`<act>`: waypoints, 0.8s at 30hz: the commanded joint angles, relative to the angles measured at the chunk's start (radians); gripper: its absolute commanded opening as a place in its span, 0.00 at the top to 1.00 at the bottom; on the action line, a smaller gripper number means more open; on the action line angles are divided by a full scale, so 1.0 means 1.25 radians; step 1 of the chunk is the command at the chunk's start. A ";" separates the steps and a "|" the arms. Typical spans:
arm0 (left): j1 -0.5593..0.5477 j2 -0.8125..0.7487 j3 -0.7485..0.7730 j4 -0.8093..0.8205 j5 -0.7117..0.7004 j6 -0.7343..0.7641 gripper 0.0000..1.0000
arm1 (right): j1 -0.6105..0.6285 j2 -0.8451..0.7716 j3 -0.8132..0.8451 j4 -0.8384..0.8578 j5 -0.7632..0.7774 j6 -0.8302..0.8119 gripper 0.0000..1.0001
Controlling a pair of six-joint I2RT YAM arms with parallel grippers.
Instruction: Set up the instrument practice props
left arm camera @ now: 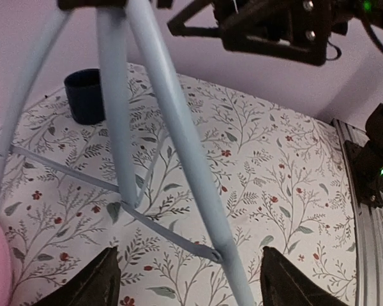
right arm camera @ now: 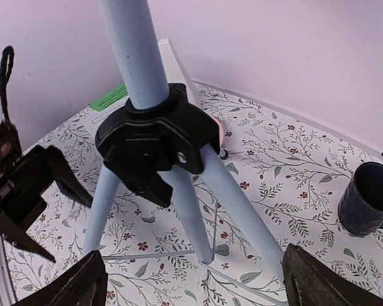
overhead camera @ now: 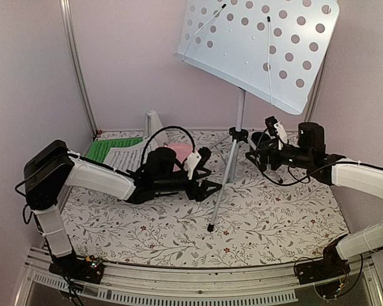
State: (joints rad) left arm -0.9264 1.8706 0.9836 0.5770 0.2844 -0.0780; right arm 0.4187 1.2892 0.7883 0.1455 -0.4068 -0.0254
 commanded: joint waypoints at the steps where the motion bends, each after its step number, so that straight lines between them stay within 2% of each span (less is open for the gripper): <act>1: 0.073 -0.092 -0.039 -0.038 -0.003 0.001 0.25 | 0.005 -0.046 -0.027 0.001 -0.043 0.054 0.04; 5: 0.148 -0.168 -0.086 -0.084 -0.083 -0.022 0.26 | 0.004 -0.085 -0.051 0.005 -0.059 0.081 0.06; 10: 0.223 -0.241 -0.117 -0.184 -0.235 -0.054 0.26 | 0.006 -0.119 -0.078 0.007 -0.071 0.118 0.10; 16: 0.294 -0.278 -0.109 -0.259 -0.317 -0.136 0.26 | 0.007 -0.152 -0.101 -0.001 -0.059 0.143 0.13; 19: 0.301 -0.265 -0.082 -0.289 -0.379 -0.160 0.22 | 0.009 -0.151 -0.103 -0.010 -0.044 0.152 0.13; 24: 0.305 -0.187 0.053 -0.428 -0.470 -0.213 0.15 | 0.020 -0.137 -0.096 -0.018 -0.023 0.160 0.12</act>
State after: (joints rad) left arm -0.5518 1.5719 0.9199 0.1875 -0.1791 -0.2695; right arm 0.4278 1.1156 0.6678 0.1307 -0.4648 0.1509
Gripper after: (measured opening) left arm 0.835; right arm 0.872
